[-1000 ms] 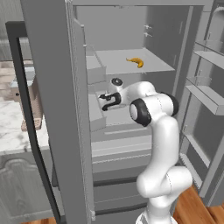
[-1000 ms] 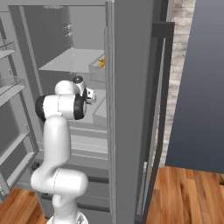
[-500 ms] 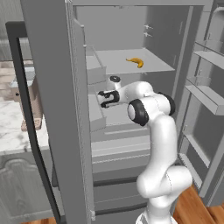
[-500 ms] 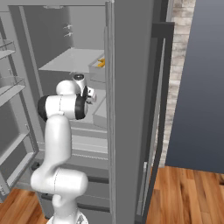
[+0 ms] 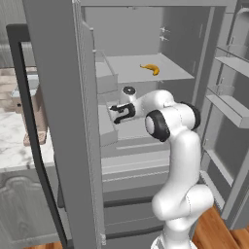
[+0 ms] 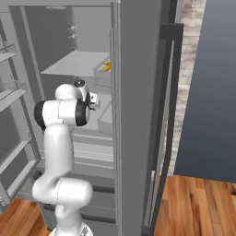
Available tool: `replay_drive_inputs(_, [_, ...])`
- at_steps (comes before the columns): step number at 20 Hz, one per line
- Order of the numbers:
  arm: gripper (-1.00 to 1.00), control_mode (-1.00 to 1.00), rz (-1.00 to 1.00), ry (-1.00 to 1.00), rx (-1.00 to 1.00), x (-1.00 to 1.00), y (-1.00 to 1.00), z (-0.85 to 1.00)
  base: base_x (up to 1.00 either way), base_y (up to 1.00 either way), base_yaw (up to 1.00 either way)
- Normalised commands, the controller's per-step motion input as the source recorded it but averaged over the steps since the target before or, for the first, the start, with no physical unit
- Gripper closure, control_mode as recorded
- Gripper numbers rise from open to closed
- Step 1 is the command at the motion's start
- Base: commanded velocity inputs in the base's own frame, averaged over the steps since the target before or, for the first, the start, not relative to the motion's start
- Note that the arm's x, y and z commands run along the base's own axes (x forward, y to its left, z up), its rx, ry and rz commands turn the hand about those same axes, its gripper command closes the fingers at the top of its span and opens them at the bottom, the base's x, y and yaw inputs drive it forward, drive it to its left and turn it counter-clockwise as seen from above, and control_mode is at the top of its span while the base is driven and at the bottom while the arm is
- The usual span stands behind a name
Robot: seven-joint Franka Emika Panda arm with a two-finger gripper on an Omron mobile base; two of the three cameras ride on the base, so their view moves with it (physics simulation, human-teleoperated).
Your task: Move the onion and banana from the second highest shelf to the top shelf to make space. Then, place the pitcher from the counter on the cleared second highest shelf.
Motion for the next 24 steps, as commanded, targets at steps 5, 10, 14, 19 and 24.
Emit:
replay_drive_inputs(5, [1.0,-1.0,0.0,-0.16,0.0,-1.0,-0.07,0.14,0.0,0.0,0.0])
replay_drive_inputs(10, [1.0,-1.0,0.0,-0.01,0.0,-0.89,-0.18,0.84,0.0,0.0,0.0])
replay_drive_inputs(14, [1.0,-1.0,-0.01,0.0,0.0,-0.8,-0.24,1.0,0.0,0.0,0.0])
replay_drive_inputs(19, [1.0,-1.0,-0.03,0.05,0.0,-0.88,-0.33,1.0,0.0,0.0,0.0])
replay_drive_inputs(24, [1.0,-1.0,-0.01,-0.01,0.0,-0.82,-0.22,1.0,0.0,0.0,0.0])
